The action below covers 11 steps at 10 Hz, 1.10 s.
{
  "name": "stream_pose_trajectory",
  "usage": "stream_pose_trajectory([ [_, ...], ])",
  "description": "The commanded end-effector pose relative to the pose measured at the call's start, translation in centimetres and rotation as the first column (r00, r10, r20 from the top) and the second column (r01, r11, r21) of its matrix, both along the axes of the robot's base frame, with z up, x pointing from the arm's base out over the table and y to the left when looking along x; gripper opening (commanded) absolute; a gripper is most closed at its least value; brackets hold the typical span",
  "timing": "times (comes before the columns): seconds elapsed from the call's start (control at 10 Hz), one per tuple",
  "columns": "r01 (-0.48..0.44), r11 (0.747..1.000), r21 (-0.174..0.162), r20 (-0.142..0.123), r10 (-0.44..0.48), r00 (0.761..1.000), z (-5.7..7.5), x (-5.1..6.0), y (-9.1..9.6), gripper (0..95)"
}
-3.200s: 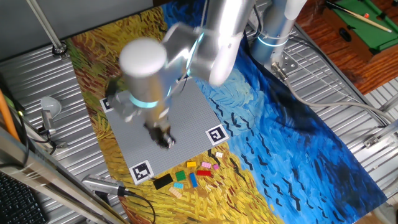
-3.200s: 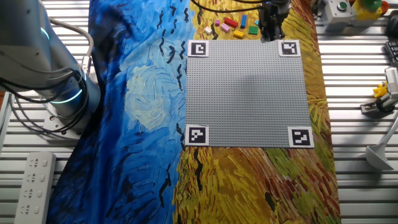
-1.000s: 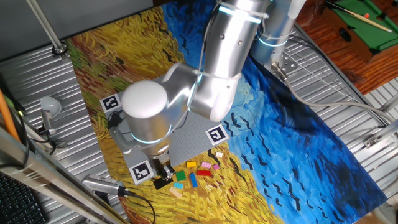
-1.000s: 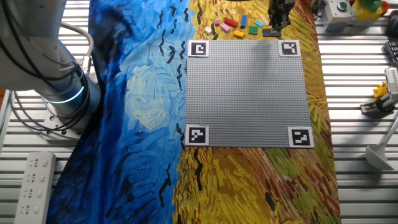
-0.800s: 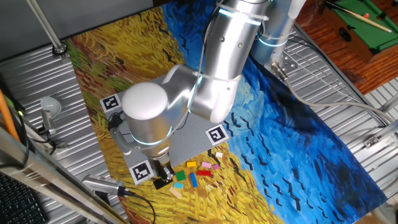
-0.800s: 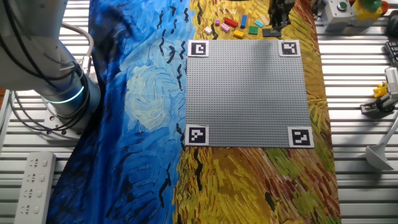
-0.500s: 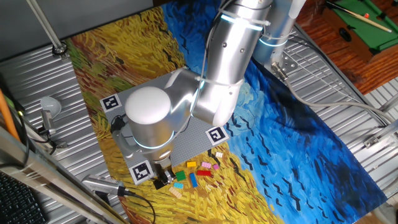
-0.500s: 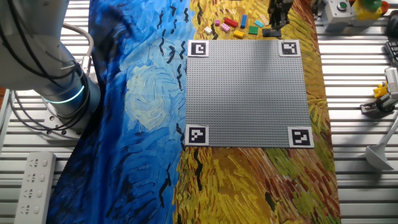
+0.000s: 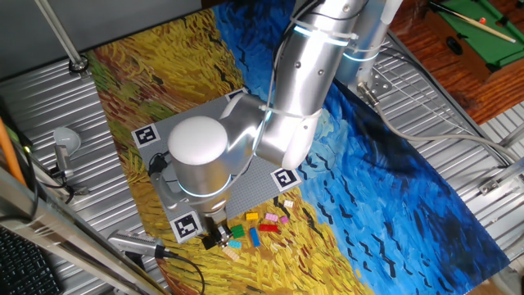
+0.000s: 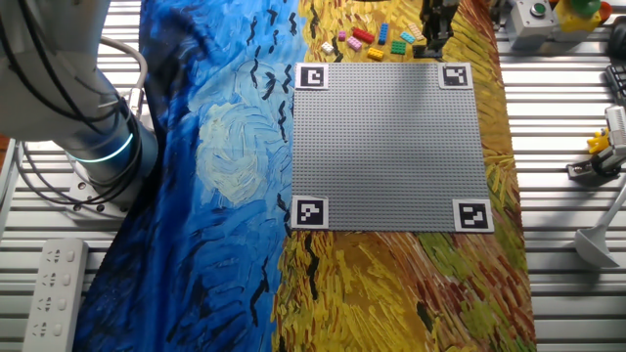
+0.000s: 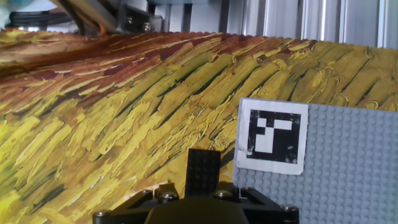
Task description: Stack small Lego blocks randomly, one at a time
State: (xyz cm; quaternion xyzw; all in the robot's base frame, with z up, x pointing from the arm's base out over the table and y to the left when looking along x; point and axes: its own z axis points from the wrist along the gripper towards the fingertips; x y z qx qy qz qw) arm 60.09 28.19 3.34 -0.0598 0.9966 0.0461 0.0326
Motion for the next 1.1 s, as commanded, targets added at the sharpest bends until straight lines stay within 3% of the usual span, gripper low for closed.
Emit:
stream_pose_trajectory([
  [0.1,-0.016,1.0,-0.009,0.004,0.016,1.0,0.1,-0.1,-0.1,38.0],
  [0.3,-0.002,1.0,-0.017,0.005,0.002,1.0,0.1,-0.1,-0.1,38.0],
  [0.6,0.05,0.999,-0.011,0.034,-0.05,0.998,0.0,-0.1,-0.1,38.0],
  [1.1,0.09,0.996,-0.005,0.06,-0.089,0.994,-2.0,0.1,-0.2,38.0],
])
